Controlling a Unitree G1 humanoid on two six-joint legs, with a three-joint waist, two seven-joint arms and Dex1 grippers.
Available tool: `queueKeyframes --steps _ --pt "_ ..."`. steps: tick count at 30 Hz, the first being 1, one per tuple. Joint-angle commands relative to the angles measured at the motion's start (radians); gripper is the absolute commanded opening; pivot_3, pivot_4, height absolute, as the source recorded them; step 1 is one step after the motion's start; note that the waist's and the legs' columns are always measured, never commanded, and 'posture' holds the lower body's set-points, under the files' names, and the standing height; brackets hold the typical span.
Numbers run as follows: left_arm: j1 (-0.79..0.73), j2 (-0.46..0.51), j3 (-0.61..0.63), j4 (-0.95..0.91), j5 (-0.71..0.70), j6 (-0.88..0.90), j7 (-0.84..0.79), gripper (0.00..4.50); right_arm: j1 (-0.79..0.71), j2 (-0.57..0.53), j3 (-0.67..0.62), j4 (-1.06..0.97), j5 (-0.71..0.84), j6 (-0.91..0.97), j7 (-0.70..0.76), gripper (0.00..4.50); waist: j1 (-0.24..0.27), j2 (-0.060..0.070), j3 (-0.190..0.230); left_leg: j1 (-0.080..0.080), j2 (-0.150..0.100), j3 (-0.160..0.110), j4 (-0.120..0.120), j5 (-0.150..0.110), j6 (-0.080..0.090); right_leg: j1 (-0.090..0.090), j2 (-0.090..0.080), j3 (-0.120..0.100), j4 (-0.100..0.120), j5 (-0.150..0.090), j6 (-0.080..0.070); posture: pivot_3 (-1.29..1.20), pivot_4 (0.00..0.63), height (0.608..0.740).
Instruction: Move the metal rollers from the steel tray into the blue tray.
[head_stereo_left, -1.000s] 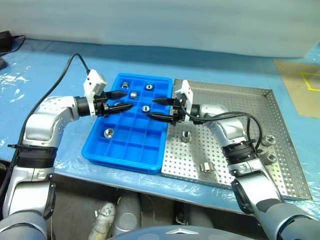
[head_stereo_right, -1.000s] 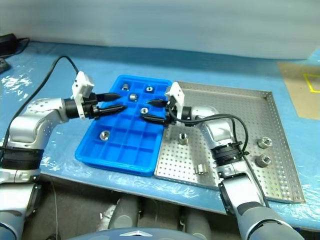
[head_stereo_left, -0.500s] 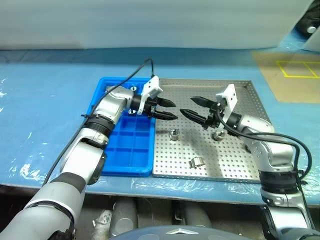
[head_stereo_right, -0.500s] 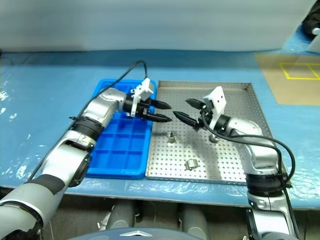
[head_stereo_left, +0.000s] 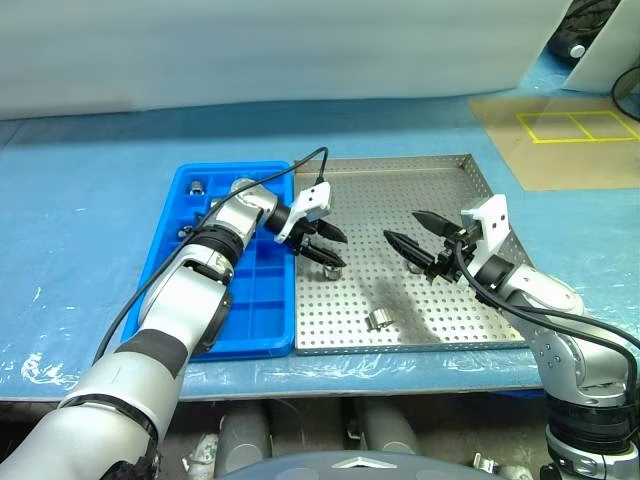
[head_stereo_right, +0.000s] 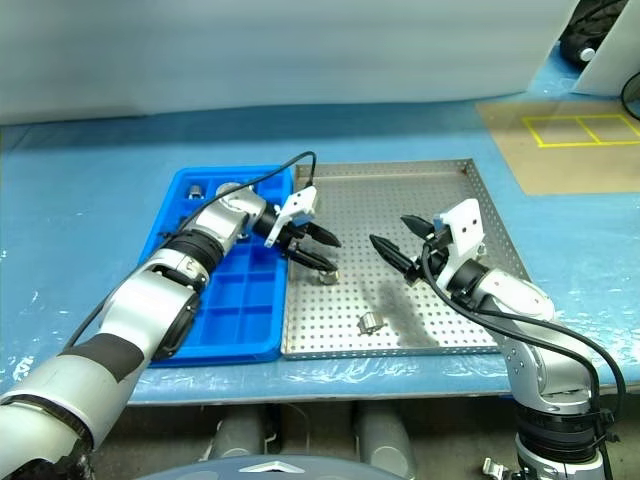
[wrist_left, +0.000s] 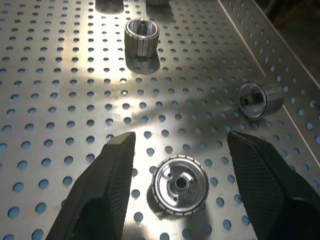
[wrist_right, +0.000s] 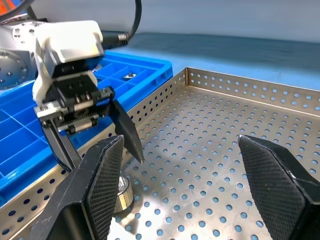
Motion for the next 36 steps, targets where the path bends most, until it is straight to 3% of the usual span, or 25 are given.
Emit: queueKeyframes --steps 1,9,19,36 --pt "-0.013 -0.005 0.001 0.012 0.032 -0.042 0.007 3.06 -0.004 -0.013 -0.012 -0.041 0.021 -0.008 -0.010 3.75 0.000 0.000 0.000 0.000 0.000 0.000 0.000 0.000 0.001 0.000 0.000 0.000 -0.001 0.000 0.000 -0.52 0.150 0.740" --pt "0.020 -0.007 -0.027 0.017 0.105 -0.102 0.007 3.06 0.012 -0.018 0.000 -0.052 0.028 -0.004 -0.016 3.75 -0.002 0.000 0.000 0.002 0.000 0.000 -0.001 -0.001 0.002 0.001 0.000 0.001 -0.003 0.000 0.000 -0.53 0.150 0.740" --pt "0.027 -0.020 -0.032 0.022 0.140 -0.127 -0.007 3.06 0.108 -0.131 -0.003 -0.138 0.108 0.048 0.063 3.75 -0.007 0.001 0.000 0.011 0.000 0.001 -0.005 -0.001 0.002 0.006 0.000 0.003 -0.004 0.000 0.000 -0.54 0.150 0.740" --pt "-0.008 0.004 -0.143 0.063 0.309 -0.197 0.113 3.06 0.115 -0.096 0.034 -0.123 0.081 0.011 -0.016 3.75 -0.044 0.000 0.000 0.011 0.000 0.001 -0.005 -0.001 0.002 0.005 0.000 0.003 -0.005 -0.004 0.007 -0.54 0.150 0.740"
